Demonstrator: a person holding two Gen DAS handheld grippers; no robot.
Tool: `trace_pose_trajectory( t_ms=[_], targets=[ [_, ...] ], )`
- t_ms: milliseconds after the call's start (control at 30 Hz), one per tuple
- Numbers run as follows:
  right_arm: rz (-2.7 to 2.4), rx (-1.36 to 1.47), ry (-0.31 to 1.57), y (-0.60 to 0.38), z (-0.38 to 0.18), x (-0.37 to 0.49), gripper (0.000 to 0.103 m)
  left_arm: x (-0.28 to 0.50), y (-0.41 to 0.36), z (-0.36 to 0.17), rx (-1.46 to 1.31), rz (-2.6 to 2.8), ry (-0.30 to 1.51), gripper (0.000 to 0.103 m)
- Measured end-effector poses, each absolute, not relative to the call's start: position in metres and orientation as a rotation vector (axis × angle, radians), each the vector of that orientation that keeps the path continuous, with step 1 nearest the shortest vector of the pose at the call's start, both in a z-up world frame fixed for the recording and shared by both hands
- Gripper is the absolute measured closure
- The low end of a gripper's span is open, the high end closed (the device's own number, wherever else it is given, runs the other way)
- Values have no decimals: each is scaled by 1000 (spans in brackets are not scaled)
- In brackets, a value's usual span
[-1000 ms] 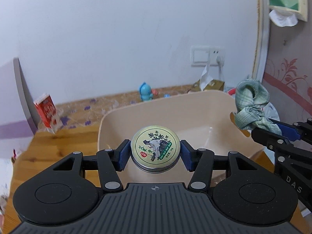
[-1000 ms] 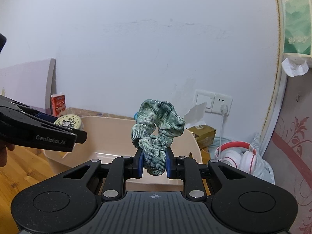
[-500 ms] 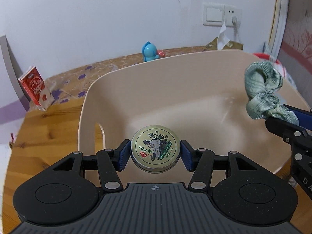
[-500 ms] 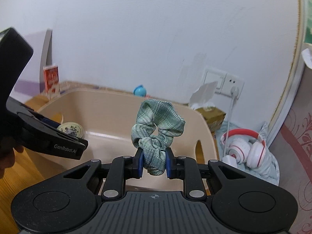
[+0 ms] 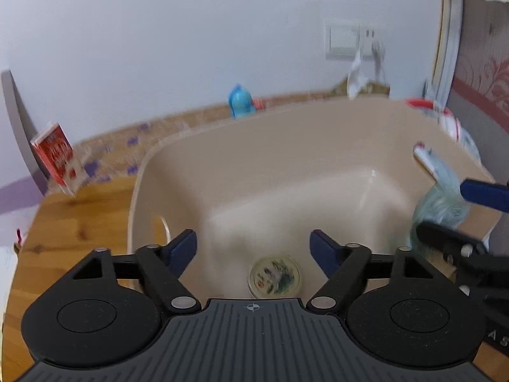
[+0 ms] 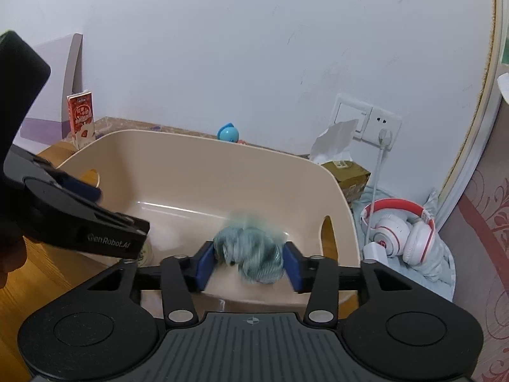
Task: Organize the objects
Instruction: 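Carry the tin and scrunchie over the beige basket with both grippers, then open both grippers to drop the tin and scrunchie into the basket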
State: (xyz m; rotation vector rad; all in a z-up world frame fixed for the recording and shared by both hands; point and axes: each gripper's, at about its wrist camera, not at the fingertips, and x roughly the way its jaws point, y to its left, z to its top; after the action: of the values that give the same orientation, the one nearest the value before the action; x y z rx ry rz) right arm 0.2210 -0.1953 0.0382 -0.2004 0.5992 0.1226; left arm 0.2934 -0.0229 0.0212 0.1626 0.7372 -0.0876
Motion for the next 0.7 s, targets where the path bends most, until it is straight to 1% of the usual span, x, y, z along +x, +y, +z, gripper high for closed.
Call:
trace_pose_trajectory(
  t_ms=[33,100,167,267,400,700],
  targets=[
    [120,-205,588,-195,40,218,42,291,-21,24,158,-93,723,21],
    [111,-208,566,-196,43,212,34,287,-17,30,148,-95,711,20],
    [103,-196,547,-197,46,206,29,282,-14,35,148,-93,699,20],
    [102,-169,520,-200,52,196,23,272,-9,42,150,-95,678,19],
    [97,-159,481,-199,58,181,8,256,-2,49,148,-88,643,18],
    [98,-152,443,-189,59,141,0,217,15,53,141,-85,623,17]
  ],
)
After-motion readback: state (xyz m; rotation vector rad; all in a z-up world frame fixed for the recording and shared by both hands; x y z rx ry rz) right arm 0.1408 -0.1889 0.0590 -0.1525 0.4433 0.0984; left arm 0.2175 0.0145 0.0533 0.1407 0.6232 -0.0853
